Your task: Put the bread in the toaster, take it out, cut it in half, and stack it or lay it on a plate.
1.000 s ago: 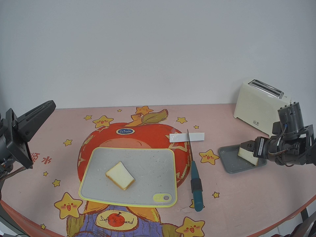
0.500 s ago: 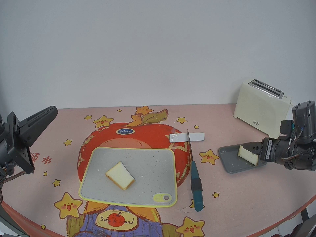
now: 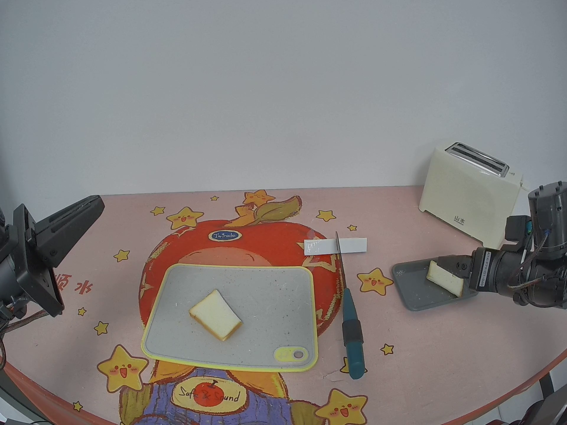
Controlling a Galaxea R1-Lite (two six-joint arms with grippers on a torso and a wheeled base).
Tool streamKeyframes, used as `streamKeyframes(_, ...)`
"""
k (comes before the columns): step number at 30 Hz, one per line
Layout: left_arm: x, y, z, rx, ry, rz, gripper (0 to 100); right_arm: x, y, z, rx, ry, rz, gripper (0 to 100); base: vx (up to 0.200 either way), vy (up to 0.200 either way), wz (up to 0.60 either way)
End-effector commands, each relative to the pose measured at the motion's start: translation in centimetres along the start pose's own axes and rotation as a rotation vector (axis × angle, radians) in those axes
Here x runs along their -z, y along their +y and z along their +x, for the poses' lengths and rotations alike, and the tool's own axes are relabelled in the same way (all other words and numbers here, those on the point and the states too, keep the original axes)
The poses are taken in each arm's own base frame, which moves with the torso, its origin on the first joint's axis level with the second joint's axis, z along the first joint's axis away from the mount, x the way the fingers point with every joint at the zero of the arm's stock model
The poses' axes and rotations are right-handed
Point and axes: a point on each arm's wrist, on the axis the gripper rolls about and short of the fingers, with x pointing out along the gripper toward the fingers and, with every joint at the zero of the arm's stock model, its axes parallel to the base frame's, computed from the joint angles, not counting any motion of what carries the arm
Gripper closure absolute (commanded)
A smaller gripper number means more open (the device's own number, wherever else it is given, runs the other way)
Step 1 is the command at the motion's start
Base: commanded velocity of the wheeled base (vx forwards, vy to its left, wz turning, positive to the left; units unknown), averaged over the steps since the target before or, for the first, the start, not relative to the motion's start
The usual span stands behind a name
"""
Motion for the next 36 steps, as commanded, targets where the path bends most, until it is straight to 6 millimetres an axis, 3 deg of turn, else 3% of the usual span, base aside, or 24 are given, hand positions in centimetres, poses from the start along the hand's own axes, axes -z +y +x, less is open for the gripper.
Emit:
streamKeyframes(1,0.09,-0.02,-0.04,-0.001,0.003,0.002,100,0.05,0.06,0.03,-0.001,0.001,-0.002,0,0.000,0.200,0.00)
streamKeyframes(36,0.21,-0.05,-0.08,0.002,0.006,0.003,100,0.55,0.18,0.03,-0.004,0.015,-0.016,0,0.000,0.200,0.00)
